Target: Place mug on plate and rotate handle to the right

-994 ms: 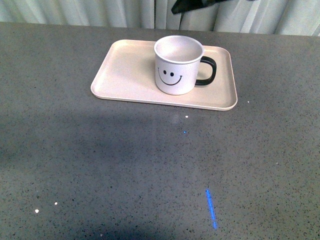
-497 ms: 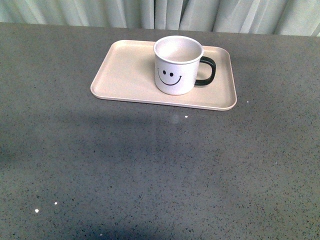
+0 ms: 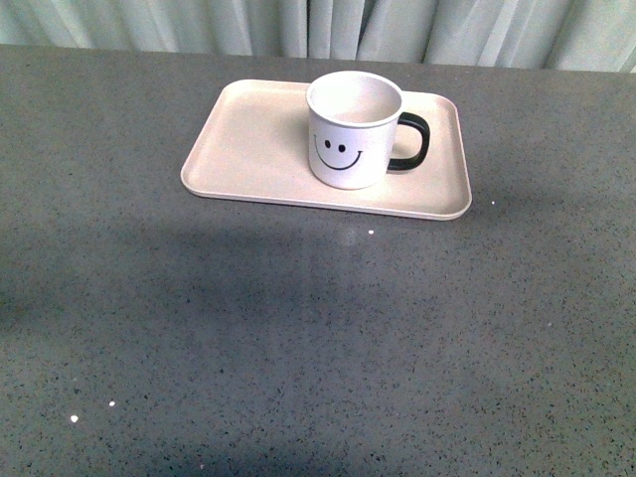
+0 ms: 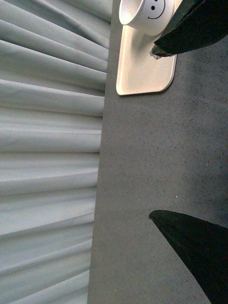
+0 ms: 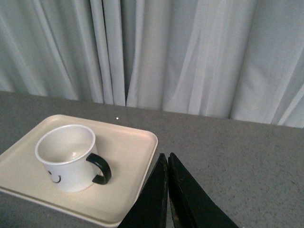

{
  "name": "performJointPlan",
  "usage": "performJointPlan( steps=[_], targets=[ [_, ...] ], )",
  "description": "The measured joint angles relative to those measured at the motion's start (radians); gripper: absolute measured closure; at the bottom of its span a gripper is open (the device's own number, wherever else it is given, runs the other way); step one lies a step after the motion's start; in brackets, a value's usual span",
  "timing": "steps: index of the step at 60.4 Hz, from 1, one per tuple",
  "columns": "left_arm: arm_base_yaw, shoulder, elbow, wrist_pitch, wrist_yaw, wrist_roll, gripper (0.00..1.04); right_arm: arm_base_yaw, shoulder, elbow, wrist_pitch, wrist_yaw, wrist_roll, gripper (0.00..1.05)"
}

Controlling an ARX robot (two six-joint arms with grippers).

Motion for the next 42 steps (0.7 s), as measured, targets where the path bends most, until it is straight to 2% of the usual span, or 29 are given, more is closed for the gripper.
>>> performJointPlan(
  steps=[12, 42],
  targets=[
    [0.0, 0.0, 0.0, 0.0, 0.0, 0.0, 0.09, 0.0, -0.079, -0.108, 0.032, 0.0, 0.0, 1.03],
    [0.0, 0.0, 0.0, 0.0, 0.0, 0.0, 0.09, 0.0, -0.5, -0.233, -0.272, 0.0, 0.0, 1.03]
  ],
)
